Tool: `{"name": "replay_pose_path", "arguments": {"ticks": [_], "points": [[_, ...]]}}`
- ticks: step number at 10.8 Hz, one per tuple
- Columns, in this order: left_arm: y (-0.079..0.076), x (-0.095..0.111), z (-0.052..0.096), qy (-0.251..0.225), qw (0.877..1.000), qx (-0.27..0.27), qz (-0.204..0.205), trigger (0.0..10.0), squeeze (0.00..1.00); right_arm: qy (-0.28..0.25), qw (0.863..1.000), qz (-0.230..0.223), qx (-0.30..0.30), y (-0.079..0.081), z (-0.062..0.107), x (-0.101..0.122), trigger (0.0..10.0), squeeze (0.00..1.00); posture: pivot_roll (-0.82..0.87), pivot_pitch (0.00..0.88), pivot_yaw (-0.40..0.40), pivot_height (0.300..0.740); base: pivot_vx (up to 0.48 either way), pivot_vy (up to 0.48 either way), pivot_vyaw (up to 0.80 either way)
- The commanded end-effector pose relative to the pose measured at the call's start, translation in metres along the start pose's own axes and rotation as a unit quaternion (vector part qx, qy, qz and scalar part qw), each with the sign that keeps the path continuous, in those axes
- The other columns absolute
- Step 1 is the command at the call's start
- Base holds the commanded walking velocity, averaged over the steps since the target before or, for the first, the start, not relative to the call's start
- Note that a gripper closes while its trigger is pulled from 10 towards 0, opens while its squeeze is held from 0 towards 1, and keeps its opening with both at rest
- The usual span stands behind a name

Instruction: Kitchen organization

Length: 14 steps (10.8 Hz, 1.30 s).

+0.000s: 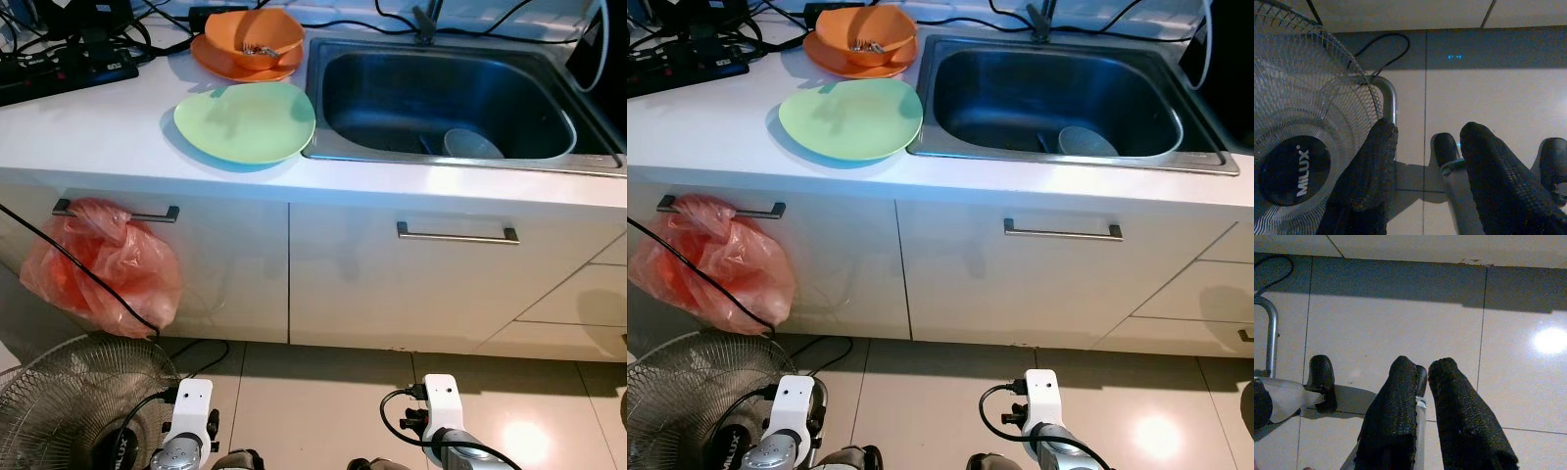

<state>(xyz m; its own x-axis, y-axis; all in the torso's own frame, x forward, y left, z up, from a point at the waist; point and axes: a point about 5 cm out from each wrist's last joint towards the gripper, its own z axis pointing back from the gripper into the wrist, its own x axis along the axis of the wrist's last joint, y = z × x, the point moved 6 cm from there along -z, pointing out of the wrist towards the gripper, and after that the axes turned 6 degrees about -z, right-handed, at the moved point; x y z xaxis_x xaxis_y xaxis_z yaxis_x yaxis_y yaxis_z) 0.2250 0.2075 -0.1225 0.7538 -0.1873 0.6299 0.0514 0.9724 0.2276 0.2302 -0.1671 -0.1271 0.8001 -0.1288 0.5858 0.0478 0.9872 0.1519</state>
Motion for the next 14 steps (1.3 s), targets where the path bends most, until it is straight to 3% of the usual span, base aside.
{"name": "replay_pose_path", "arguments": {"ticks": [1,14], "points": [[-0.002,-0.002,0.000,0.004,1.000,-0.001,-0.002,10.0,0.00,0.006,1.000,-0.003,-0.002,-0.001,0.001,-0.004,10.0,0.00,0.01,0.121,-0.029,0.740,0.000,0.000,0.00],[0.001,-0.012,0.002,0.019,1.000,-0.004,-0.003,10.0,0.00,0.003,1.000,-0.007,-0.003,-0.002,0.001,-0.004,10.0,0.00,0.01,0.125,-0.030,0.740,0.000,0.000,0.00]]}}
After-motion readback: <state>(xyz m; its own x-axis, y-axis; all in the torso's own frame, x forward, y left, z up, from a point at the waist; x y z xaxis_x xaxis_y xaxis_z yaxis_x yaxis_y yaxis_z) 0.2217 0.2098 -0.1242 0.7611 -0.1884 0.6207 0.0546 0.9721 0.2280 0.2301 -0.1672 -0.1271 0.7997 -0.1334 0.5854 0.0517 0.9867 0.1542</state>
